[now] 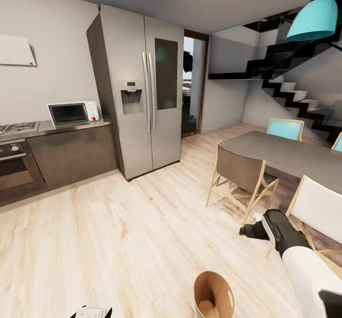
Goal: Put the three can of soda from the living room inside the tash can in the kitchen.
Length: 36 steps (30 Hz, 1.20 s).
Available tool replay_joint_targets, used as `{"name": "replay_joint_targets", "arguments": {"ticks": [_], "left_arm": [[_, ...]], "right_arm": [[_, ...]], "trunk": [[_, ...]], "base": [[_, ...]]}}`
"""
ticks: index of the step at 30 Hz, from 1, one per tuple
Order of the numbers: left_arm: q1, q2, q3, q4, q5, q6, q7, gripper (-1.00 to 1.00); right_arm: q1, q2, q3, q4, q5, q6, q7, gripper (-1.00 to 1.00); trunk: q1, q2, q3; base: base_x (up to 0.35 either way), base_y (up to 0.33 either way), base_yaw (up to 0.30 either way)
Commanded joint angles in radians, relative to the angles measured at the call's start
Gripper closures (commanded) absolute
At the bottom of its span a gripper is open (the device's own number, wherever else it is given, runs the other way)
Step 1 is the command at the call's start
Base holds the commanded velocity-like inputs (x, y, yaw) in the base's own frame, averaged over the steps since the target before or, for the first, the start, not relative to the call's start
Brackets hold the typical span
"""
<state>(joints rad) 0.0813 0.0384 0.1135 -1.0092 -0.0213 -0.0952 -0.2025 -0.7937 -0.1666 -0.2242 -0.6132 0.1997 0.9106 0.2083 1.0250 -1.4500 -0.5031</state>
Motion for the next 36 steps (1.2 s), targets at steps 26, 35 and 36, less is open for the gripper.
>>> {"name": "replay_joint_targets", "arguments": {"ticks": [26, 35, 36], "left_arm": [[0.000, 0.000, 0.000, 0.001, -0.003, 0.020, -0.001, -1.00], [0.000, 0.000, -0.001, 0.001, -0.003, 0.020, -0.001, -1.00], [0.000, 0.000, -0.001, 0.001, -0.003, 0.020, -0.001, -1.00]], "right_arm": [[-0.039, -0.007, 0.011, 0.089, 0.004, -0.003, -0.015, -1.00], [-0.038, -0.002, 0.079, 0.090, 0.003, -0.004, -0.016, -1.00], [-0.038, -0.002, 0.083, 0.090, 0.003, -0.004, -0.016, -1.00]], "trunk": [[0.081, -0.147, -0.066], [0.115, -0.210, -0.095], [0.119, -0.217, -0.098]], "base": [[0.001, 0.001, 0.000], [0.000, 0.000, 0.000], [0.000, 0.000, 0.000]]}}
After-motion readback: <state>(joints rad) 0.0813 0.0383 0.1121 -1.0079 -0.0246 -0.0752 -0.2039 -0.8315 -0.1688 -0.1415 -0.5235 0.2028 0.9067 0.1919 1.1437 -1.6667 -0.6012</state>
